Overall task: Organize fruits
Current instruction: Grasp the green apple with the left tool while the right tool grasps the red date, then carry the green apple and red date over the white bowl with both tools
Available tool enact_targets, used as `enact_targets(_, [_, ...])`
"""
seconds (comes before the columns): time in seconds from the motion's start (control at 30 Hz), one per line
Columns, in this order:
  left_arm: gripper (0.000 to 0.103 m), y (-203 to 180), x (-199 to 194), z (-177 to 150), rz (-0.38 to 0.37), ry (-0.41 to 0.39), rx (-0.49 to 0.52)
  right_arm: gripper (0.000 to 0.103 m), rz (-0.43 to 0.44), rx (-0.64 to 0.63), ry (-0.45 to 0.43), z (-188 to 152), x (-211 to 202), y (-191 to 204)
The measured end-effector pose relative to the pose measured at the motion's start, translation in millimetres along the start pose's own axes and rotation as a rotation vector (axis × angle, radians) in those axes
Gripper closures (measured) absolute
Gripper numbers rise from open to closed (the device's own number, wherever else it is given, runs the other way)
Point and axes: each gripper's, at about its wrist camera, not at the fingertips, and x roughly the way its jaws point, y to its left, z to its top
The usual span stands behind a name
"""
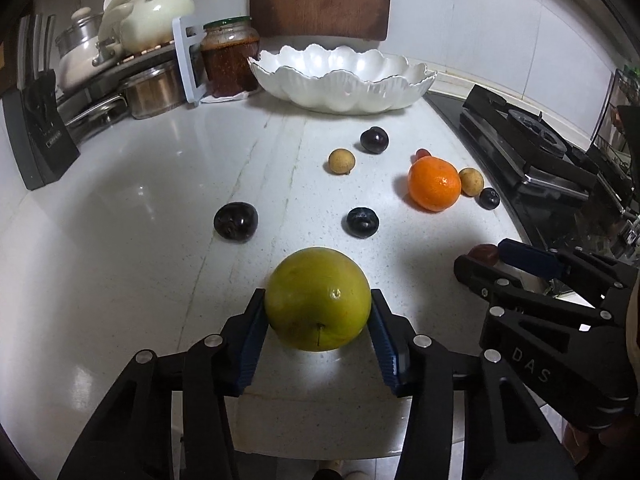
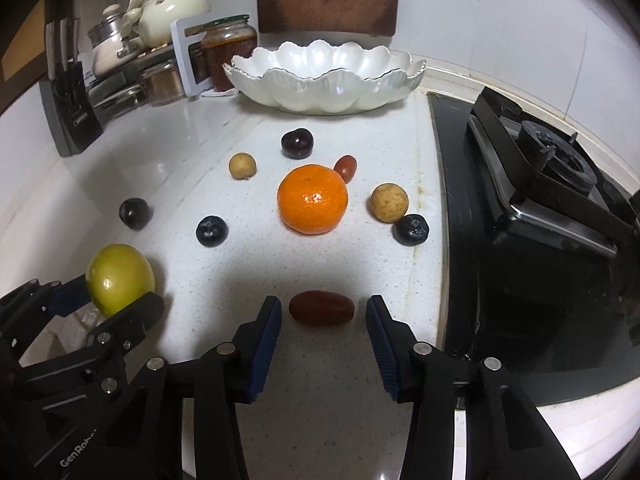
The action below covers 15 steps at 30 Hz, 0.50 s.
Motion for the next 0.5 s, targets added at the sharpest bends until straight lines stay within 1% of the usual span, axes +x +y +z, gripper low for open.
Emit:
enact_targets(0.07, [0.055,0.6,0.7,1.2,-0.004,0.002,-0.002,0.065,-0.003,-0.005,-0.002,0.6,0.1,0.4])
enact_targets(0.1, [0.055,0.9,1.2,1.6,-0.006,0.003,-0.005,0.07,0.001,-0.005,-0.002,1.0,0.0,0.3])
enact_targets(0.13, [0.055,1.2,1.6,2.4,-0.008,0.004,-0.005,0.071,0.004,-0.003,-0.002,1.1,-0.1,-0.3])
enact_targets(0.33, [0.055,2.9,2.7,7.4,-0.024,0.013,-0.005,0.072,0.011,0.005,-0.012,2.2,-4.3,-0.6])
enact_targets(0.5, [0.055,4.0,-2.0,16.5,-0.041,-0.001,0.006,0.072,0.017,0.015,-0.031,9.7,-12.5,-0.5])
